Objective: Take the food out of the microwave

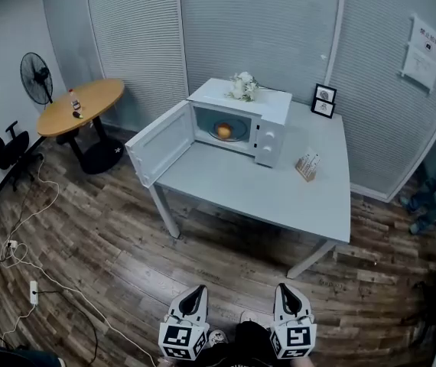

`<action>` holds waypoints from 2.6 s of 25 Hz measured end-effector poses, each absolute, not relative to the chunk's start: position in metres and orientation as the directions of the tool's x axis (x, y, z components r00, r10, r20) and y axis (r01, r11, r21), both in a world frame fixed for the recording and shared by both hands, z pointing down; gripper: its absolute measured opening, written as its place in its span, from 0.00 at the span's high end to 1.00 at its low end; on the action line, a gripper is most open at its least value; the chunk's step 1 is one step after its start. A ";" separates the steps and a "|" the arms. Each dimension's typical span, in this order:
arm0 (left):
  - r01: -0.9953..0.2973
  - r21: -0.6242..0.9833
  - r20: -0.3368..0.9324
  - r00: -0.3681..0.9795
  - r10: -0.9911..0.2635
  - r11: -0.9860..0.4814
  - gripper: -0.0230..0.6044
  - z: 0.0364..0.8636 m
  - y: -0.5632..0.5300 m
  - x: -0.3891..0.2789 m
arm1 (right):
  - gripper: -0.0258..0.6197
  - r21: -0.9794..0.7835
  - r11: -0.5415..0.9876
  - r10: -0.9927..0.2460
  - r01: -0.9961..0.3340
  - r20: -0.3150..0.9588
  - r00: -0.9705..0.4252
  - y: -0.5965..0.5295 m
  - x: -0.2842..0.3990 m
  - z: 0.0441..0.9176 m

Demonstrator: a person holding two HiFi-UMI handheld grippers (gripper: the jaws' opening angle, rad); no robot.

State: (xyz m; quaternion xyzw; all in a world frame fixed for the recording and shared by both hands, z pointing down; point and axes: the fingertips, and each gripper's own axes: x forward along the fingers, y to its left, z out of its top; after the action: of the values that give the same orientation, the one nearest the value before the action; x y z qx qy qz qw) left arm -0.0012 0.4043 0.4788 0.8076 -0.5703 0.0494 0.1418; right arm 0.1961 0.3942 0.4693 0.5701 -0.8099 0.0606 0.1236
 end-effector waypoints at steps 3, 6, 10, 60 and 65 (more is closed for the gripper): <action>-0.938 0.155 0.236 0.340 -0.910 -0.310 0.95 0.479 0.394 -0.002 | 0.96 0.045 0.352 -0.906 -0.935 0.268 -0.328 0.381 0.194 0.470; -0.944 0.161 0.248 0.319 -0.915 -0.286 0.95 0.484 0.380 -0.006 | 0.96 0.043 0.368 -0.899 -0.929 0.270 -0.344 0.361 0.193 0.474; -0.951 0.161 0.255 0.298 -0.920 -0.263 0.95 0.487 0.350 -0.007 | 0.96 0.042 0.404 -0.882 -0.914 0.283 -0.377 0.322 0.190 0.480; -0.943 0.170 0.341 0.327 -0.881 -0.285 0.95 0.511 0.000 0.013 | 0.95 0.008 0.503 -0.811 -0.864 0.350 -0.469 -0.025 0.164 0.501; -0.940 0.171 0.342 0.336 -0.877 -0.294 0.95 0.514 -0.040 -0.015 | 0.95 0.015 0.470 -0.824 -0.883 0.365 -0.433 -0.055 0.144 0.503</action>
State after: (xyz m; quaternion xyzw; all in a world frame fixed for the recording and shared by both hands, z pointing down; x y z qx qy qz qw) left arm -0.0148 -0.0400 0.5144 0.7990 -0.5688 0.0915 0.1725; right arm 0.1436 -0.0546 0.5034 0.5071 -0.8416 0.0896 0.1630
